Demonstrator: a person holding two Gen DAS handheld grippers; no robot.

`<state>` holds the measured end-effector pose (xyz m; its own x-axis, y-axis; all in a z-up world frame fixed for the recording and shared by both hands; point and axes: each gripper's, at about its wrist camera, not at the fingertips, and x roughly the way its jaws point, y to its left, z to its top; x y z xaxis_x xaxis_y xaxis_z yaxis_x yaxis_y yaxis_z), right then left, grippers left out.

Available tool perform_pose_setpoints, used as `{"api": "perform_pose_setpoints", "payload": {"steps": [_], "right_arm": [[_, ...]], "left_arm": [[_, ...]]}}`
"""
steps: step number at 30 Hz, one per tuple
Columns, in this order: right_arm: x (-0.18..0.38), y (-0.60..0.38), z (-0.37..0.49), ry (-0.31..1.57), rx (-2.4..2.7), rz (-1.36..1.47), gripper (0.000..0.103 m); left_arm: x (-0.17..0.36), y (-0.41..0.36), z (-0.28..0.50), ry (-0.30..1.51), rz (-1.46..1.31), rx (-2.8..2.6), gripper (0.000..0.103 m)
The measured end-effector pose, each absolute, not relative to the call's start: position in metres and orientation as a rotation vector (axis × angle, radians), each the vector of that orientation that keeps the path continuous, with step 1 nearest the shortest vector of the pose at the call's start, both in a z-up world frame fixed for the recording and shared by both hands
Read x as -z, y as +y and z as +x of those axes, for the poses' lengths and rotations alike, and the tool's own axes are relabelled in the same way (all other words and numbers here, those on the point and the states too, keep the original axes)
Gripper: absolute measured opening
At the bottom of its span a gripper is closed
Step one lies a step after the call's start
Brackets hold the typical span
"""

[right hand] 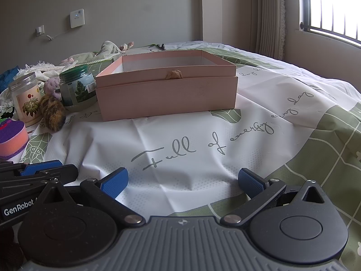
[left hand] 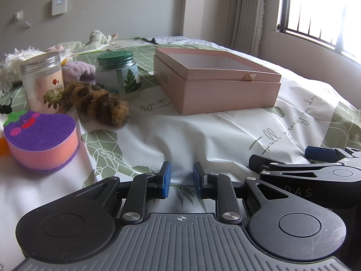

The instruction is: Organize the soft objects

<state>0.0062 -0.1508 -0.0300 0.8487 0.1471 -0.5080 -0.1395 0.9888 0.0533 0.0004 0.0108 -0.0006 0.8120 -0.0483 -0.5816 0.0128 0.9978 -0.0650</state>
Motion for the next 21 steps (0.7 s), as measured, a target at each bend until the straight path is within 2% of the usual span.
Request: {"api": "perform_pose_setpoints", "payload": {"steps": [18,21], "right_arm": [[0.0289,-0.1498,0.0057,0.535,-0.154,-0.002,0.103],[0.0233,-0.1551,0.0121,0.588,-0.187,0.015,0.103]], "left_arm": [[-0.0027,0.0162,0.001,0.636,-0.095,0.033,0.024],[-0.0067,0.0196,0.0046,0.668,-0.115,0.039,0.024]]}}
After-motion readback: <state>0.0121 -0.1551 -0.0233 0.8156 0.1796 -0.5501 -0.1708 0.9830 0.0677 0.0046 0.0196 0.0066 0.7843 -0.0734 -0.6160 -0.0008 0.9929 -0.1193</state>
